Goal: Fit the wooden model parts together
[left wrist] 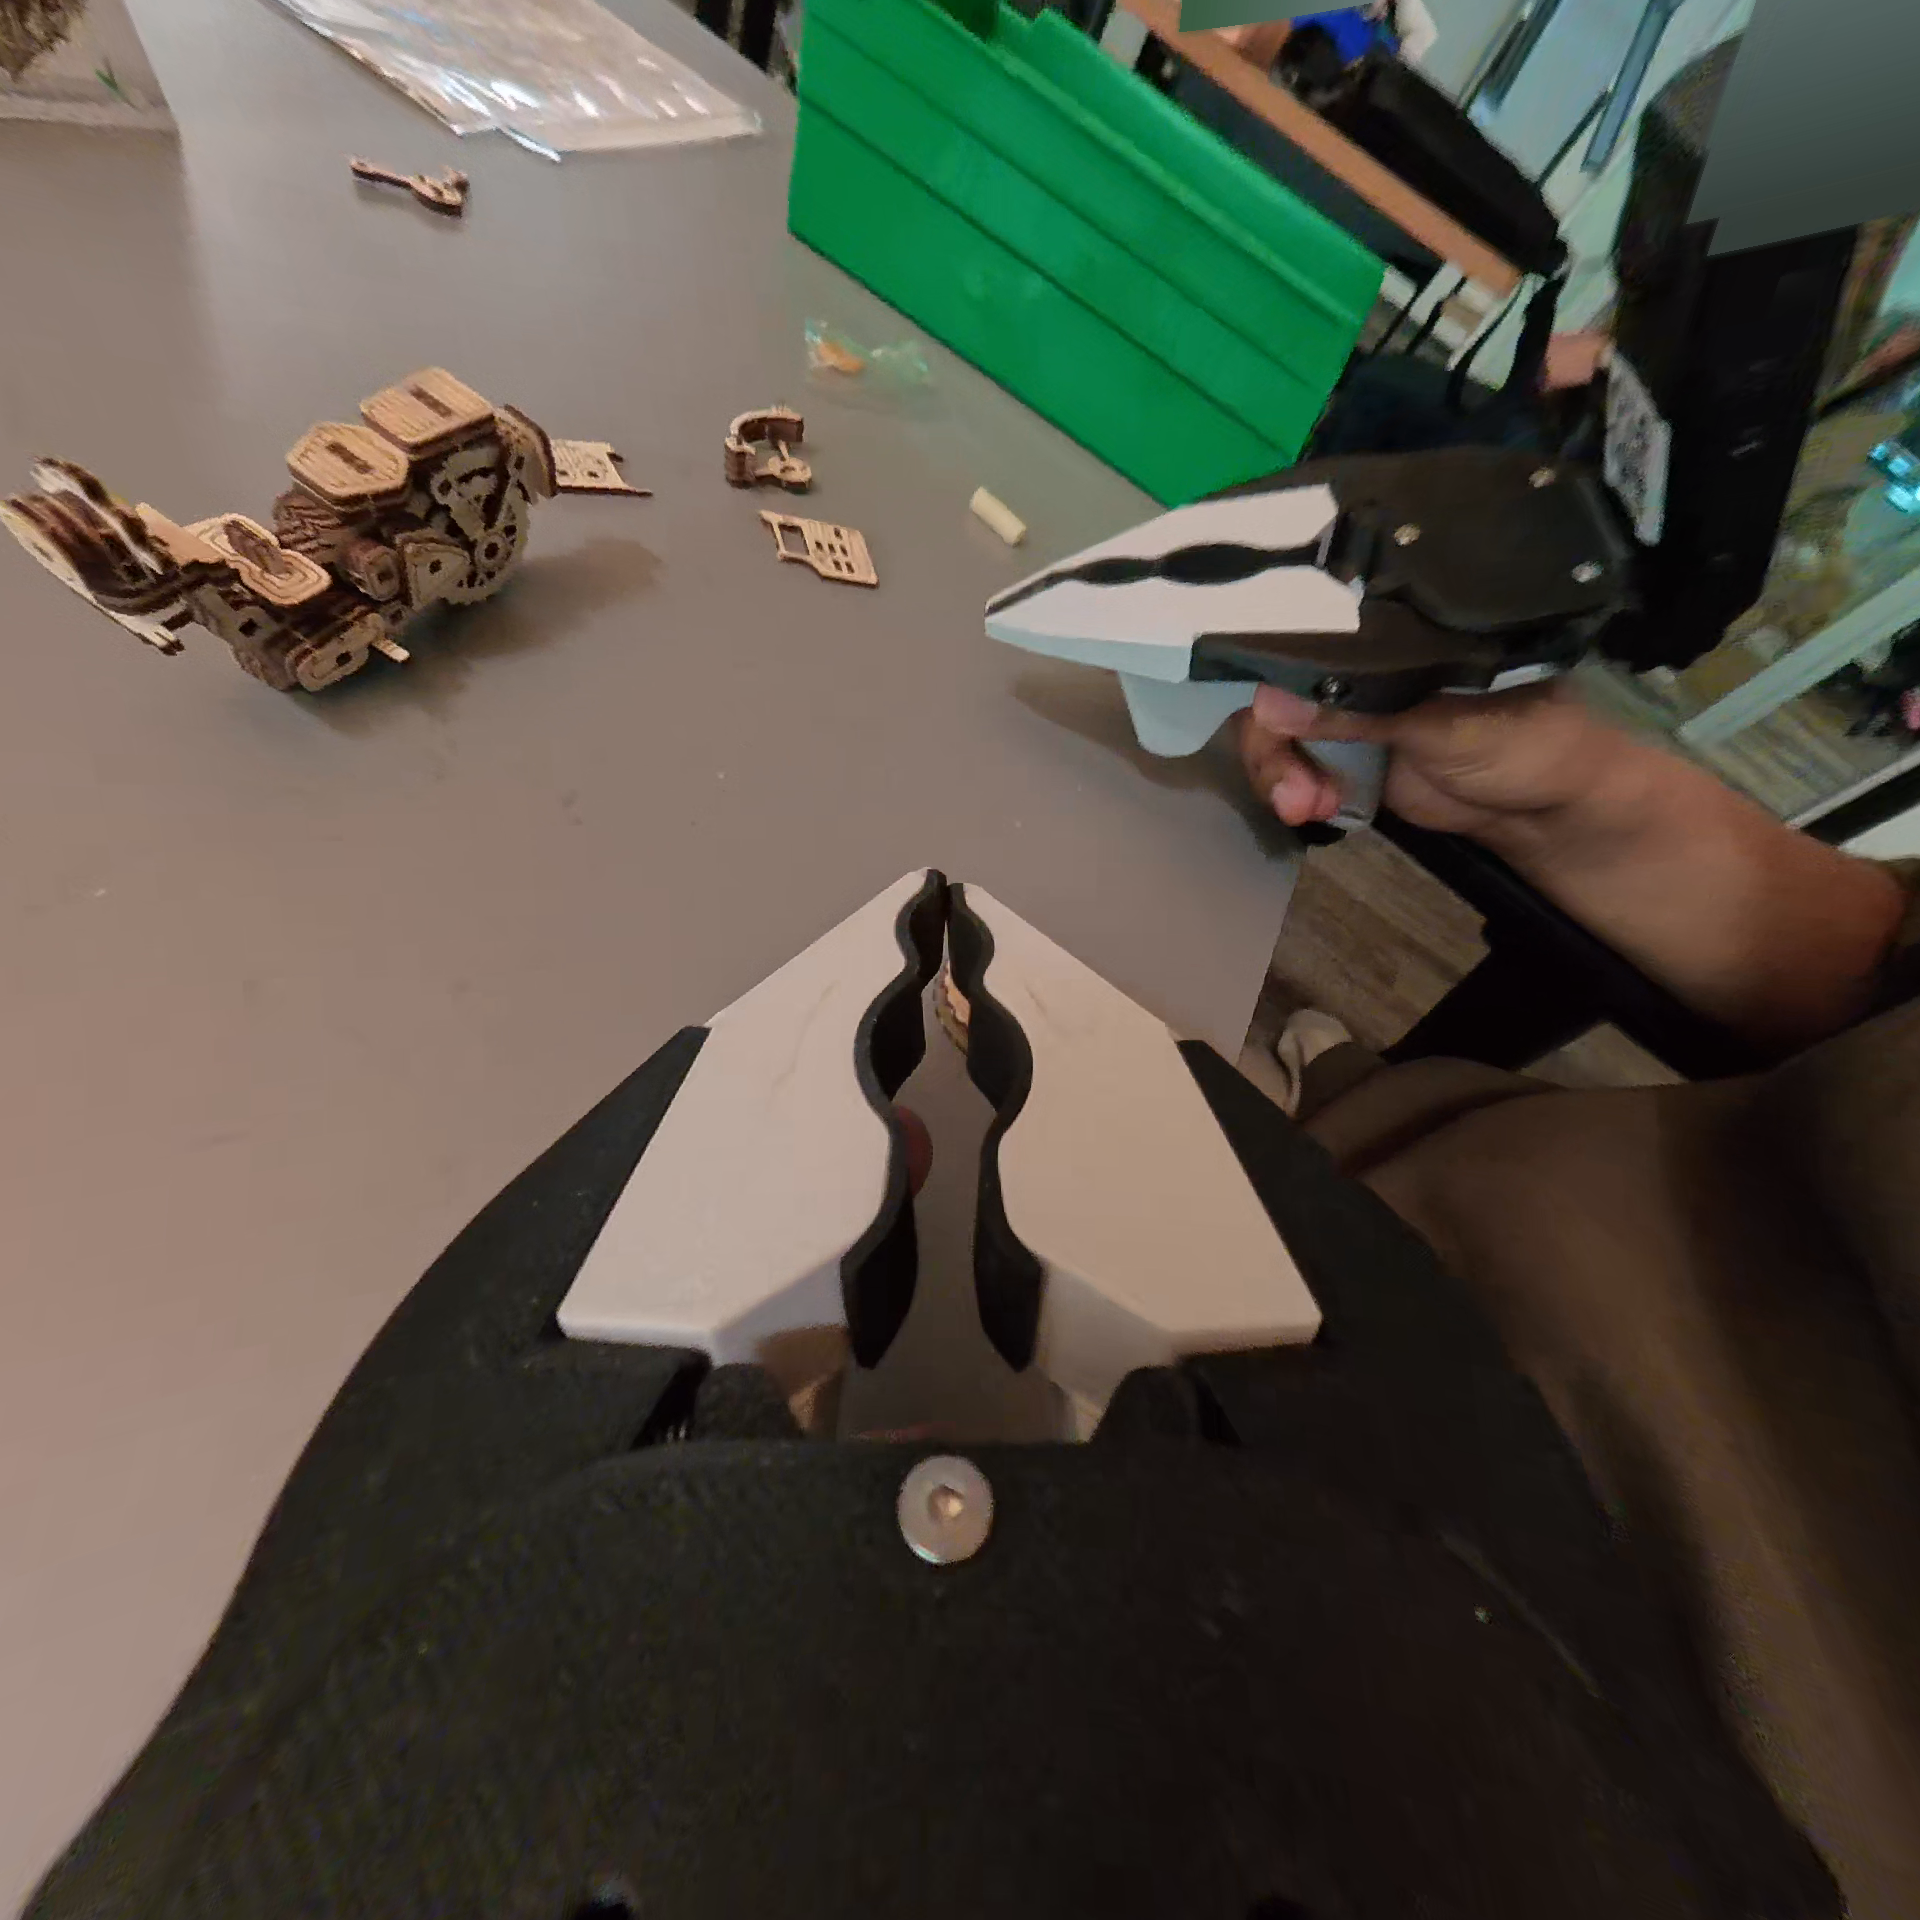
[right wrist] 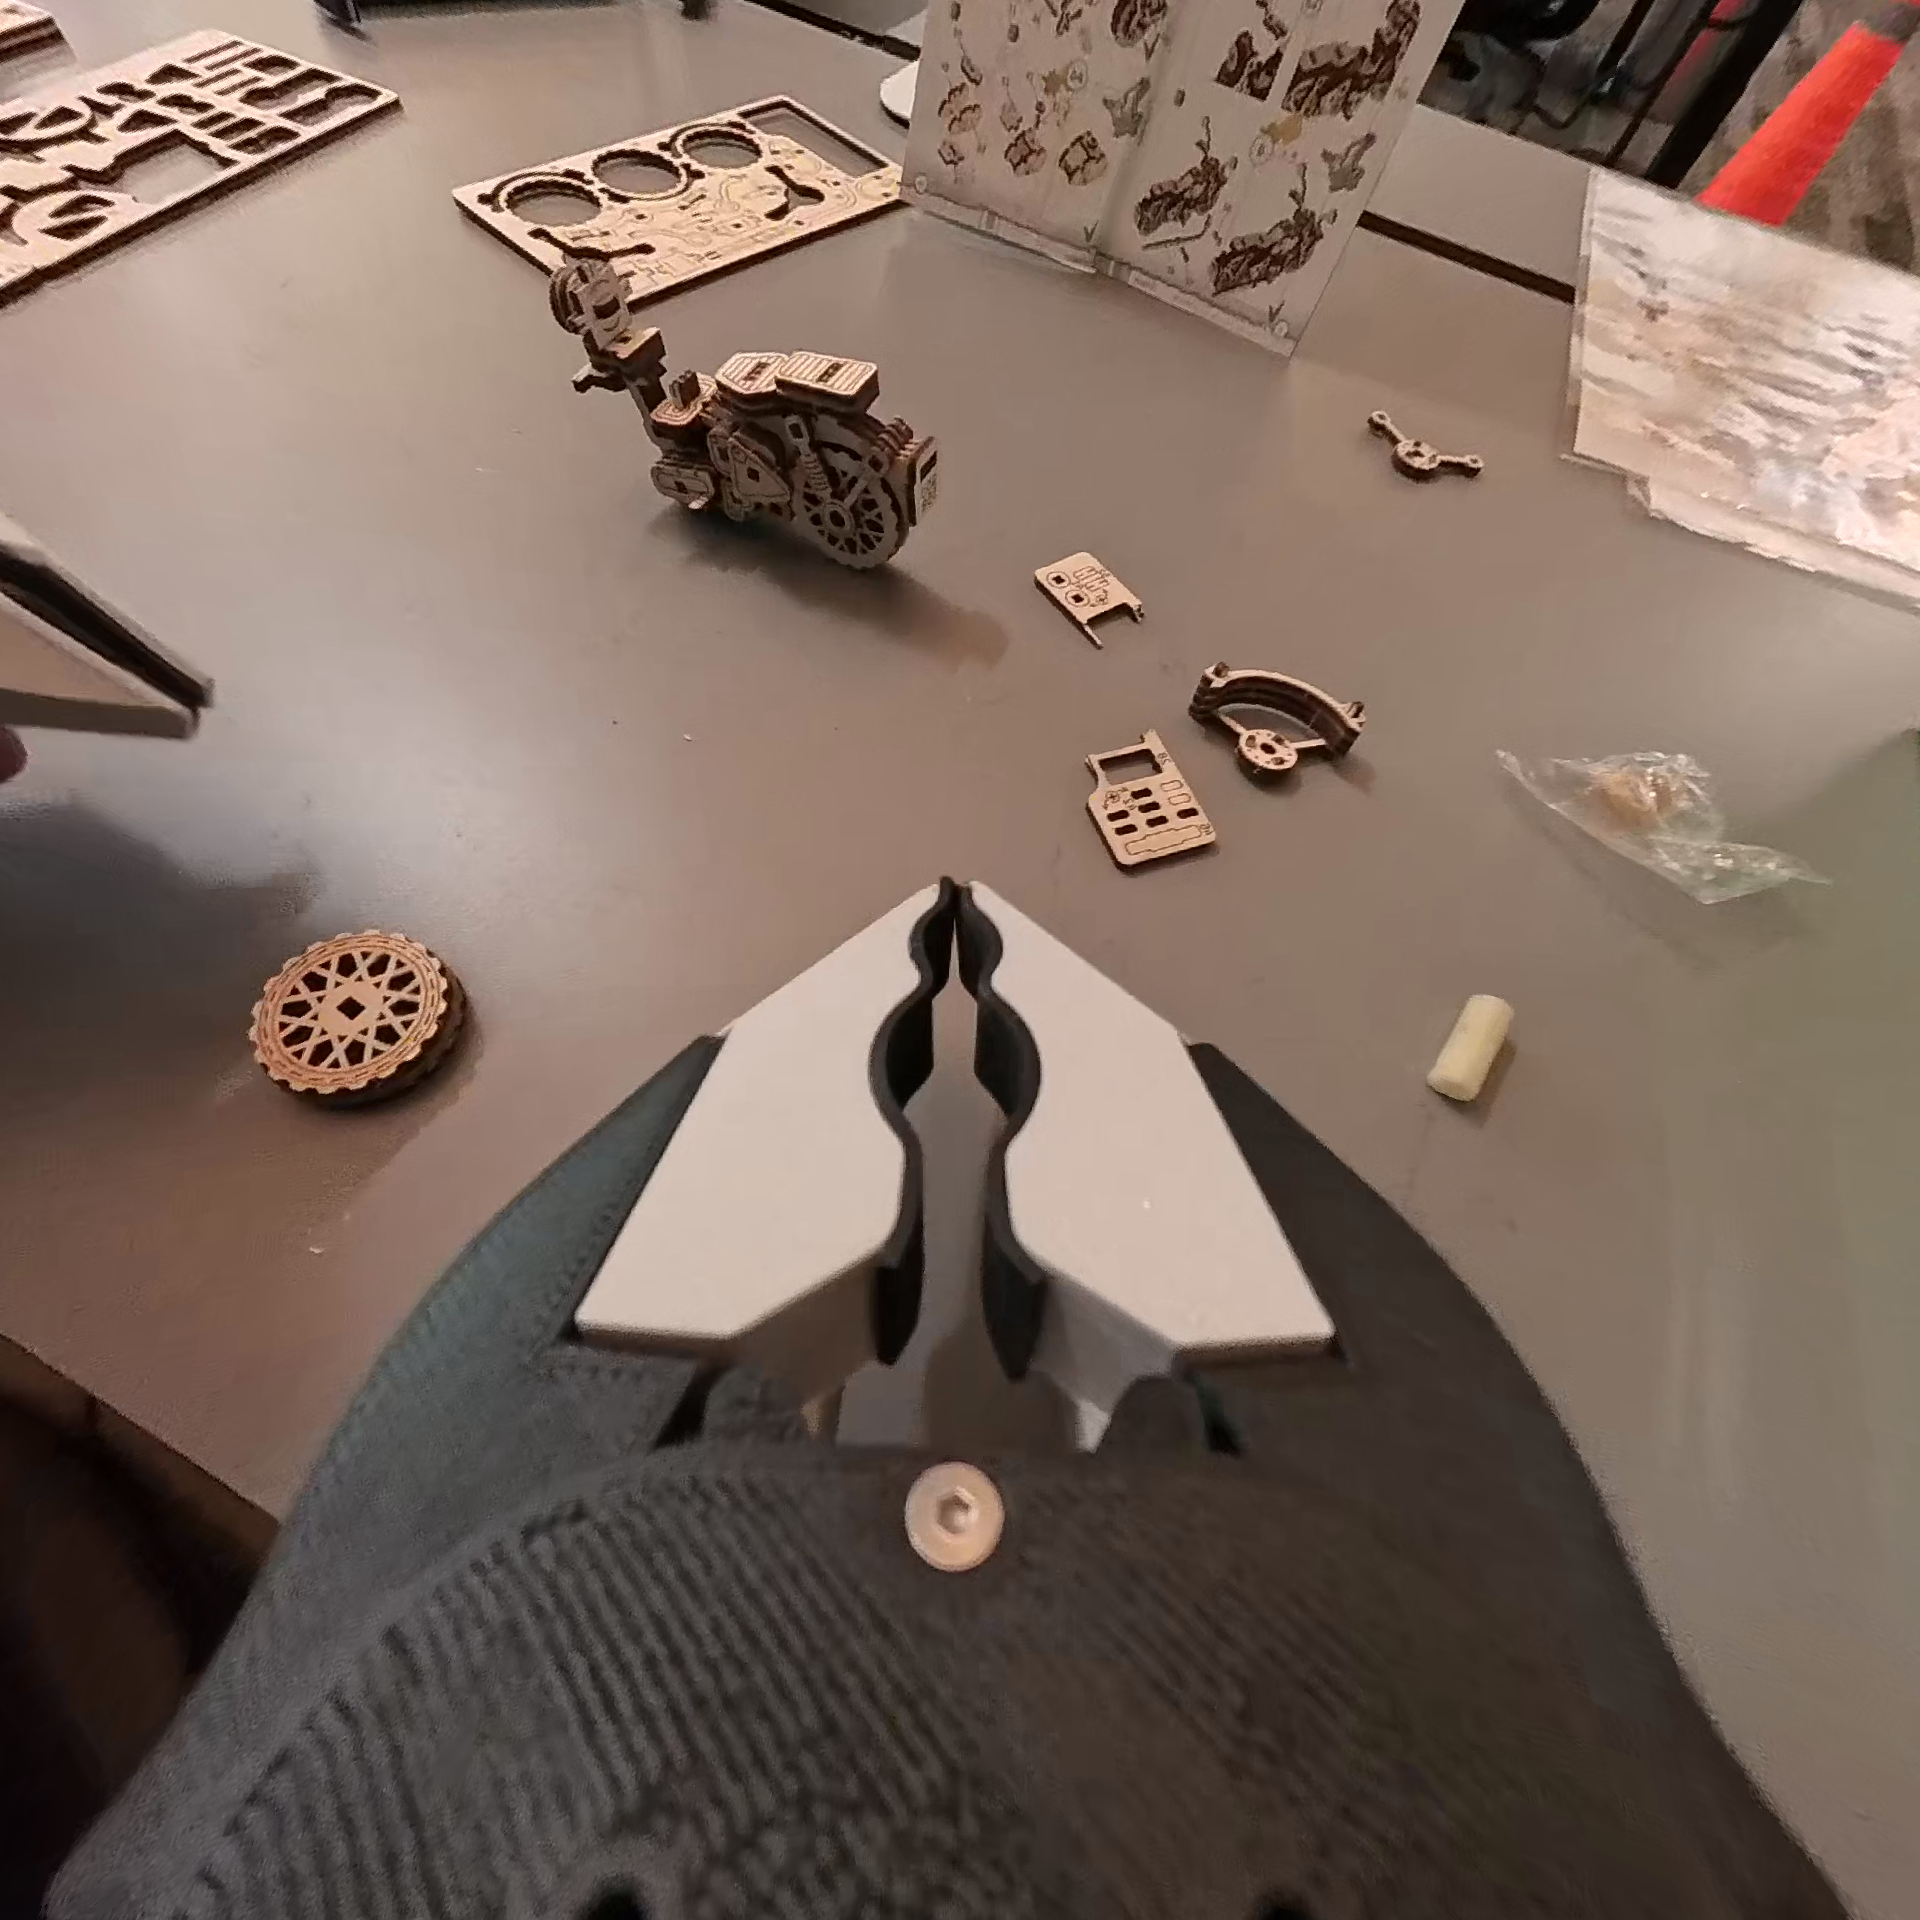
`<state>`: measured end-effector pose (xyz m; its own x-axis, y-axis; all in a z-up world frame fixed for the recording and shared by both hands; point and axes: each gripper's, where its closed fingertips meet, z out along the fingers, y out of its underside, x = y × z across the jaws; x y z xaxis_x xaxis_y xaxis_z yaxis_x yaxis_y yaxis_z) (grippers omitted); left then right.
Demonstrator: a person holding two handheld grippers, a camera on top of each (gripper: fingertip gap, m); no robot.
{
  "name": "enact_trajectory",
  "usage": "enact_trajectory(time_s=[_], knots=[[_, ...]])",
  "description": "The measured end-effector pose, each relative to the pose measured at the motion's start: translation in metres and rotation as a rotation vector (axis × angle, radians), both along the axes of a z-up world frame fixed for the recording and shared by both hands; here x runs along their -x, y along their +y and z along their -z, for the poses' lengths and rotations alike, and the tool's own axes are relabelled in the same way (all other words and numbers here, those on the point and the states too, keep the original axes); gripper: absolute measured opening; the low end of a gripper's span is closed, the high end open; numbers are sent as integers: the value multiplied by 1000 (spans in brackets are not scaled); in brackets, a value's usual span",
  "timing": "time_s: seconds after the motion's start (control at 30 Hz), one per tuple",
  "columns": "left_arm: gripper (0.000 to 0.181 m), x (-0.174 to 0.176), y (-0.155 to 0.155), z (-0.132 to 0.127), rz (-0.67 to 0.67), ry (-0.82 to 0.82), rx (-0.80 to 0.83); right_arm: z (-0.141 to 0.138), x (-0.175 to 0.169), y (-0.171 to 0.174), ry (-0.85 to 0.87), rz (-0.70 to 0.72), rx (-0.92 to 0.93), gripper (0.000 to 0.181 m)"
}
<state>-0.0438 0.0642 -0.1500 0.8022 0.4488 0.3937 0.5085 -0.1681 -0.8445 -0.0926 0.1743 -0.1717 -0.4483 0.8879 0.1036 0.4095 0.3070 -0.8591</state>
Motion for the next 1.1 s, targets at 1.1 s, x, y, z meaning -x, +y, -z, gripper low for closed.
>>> enact_trajectory(time_s=[1.1], knots=[[0, 32, -36, 26, -260, -204, 7, -5, -4, -9, -84, -66, 215, 4]])
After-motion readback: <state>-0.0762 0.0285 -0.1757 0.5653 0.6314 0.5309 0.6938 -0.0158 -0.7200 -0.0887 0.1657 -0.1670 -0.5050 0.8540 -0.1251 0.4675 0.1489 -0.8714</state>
